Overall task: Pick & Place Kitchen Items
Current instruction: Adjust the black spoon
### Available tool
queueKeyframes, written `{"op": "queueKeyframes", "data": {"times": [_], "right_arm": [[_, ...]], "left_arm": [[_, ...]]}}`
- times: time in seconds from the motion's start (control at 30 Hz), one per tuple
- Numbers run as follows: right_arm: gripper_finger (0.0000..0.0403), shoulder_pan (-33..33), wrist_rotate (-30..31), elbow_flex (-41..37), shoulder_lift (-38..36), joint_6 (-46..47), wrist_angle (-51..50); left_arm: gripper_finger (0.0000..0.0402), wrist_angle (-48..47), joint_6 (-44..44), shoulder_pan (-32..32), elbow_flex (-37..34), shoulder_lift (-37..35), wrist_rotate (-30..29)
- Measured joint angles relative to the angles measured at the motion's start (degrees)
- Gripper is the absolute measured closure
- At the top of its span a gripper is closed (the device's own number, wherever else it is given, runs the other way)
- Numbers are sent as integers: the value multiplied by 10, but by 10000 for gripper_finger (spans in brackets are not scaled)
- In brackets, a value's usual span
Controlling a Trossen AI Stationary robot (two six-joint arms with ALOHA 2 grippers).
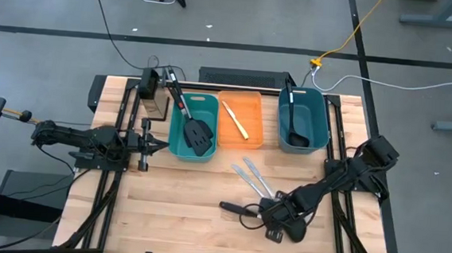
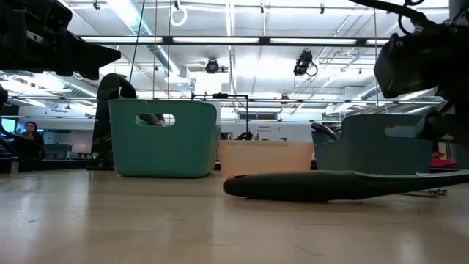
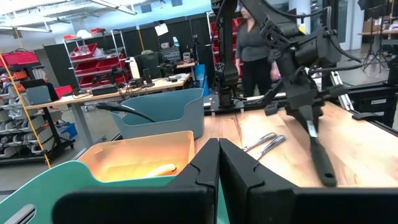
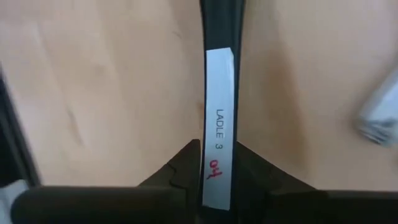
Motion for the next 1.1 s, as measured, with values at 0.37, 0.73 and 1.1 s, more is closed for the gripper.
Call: {"op": "queueKeyframes", "data": {"times": [0.37, 0.73, 1.1], "right_arm": [[362, 31, -20, 2, 41, 42, 139], [362, 25, -6, 8, 42, 14, 130], [313, 7, -23, 8, 42, 3, 134]], "left_arm": [[386, 0, -2, 0, 0, 0, 0], [386, 0, -5, 0, 0, 0, 0], [386, 0, -8, 0, 0, 0, 0]]}}
